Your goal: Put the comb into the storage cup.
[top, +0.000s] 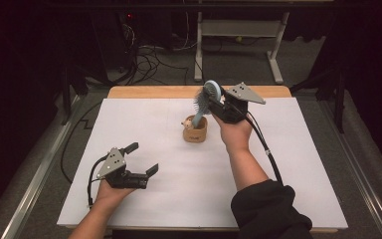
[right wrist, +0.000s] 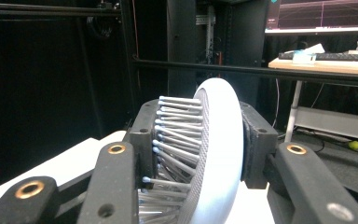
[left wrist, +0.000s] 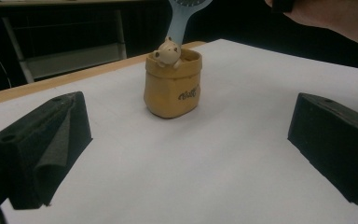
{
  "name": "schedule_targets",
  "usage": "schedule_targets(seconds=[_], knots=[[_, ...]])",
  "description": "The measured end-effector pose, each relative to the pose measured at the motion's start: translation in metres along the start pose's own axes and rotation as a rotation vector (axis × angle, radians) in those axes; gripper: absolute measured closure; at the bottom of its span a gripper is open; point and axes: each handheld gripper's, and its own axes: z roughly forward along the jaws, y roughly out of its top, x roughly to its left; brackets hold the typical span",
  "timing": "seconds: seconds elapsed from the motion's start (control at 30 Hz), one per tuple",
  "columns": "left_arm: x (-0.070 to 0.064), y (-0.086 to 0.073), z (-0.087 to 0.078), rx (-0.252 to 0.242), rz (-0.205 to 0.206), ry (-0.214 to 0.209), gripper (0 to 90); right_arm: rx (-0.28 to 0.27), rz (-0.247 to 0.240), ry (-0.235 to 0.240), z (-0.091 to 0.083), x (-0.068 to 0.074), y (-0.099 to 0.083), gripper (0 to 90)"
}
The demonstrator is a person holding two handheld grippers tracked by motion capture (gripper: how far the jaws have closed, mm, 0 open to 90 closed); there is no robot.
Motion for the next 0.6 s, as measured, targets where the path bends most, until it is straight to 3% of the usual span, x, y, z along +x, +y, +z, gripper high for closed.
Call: schedule_targets(seconds=[0.6], knots=[[0.0006,-0.0003,-0.0003,0.0,-0.001,0.001,0.6,0.014,0.01,0.004,0.0105,0.0027,-0.0108,58.3]])
